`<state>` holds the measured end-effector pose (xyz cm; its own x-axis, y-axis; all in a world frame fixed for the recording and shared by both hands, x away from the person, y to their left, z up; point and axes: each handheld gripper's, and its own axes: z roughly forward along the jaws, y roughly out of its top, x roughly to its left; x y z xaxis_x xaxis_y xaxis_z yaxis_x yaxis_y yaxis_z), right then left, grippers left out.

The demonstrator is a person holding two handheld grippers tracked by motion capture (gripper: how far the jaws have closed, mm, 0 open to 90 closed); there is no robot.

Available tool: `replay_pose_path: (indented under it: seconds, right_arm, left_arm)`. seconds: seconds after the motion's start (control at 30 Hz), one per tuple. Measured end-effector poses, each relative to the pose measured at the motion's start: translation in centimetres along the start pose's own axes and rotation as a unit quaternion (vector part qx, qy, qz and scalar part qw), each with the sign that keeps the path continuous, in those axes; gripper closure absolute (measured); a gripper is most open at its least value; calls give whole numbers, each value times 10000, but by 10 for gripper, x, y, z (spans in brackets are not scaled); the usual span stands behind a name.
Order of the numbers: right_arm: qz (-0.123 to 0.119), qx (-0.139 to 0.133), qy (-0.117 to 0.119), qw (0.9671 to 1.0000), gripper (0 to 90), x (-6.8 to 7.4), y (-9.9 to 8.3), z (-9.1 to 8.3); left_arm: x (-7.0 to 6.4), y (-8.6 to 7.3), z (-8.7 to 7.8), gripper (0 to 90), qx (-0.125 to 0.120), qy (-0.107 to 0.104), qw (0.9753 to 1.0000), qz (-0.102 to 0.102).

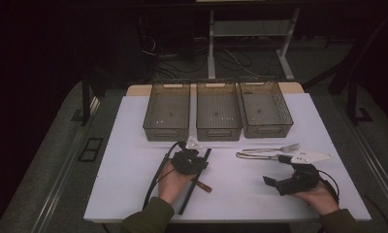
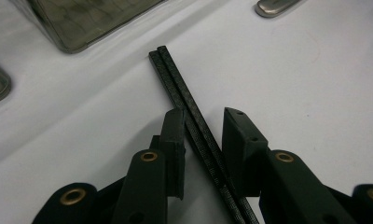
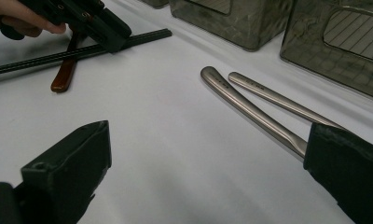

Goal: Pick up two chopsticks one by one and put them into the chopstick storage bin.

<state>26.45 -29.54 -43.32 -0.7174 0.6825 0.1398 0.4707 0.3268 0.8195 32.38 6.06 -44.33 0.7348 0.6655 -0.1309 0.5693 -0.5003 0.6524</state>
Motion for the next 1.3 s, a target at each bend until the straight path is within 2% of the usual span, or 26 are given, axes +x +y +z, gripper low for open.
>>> replay_pose_path:
  seconds: [0.23, 0.67, 0.87, 1.03, 1.3]
  right_arm:
    - [6, 4, 0, 10000, 3, 0, 0, 0]
    - [19, 2, 9, 10000, 4, 0, 0, 0]
    - [18, 3, 11, 10000, 4, 0, 0, 0]
    - [23, 0, 15, 10000, 4, 0, 0, 0]
    - [23, -2, 18, 10000, 4, 0, 0, 0]
  left_arm:
    - [1, 0, 0, 707, -14, -8, 10000, 14]
    - [1, 1, 0, 779, -17, -177, 9998, 13]
    - [0, 2, 0, 784, 9, -214, 9998, 54]
    - [0, 2, 0, 773, 4, -215, 9998, 29]
    - [1, 2, -4, 689, -36, -198, 9998, 32]
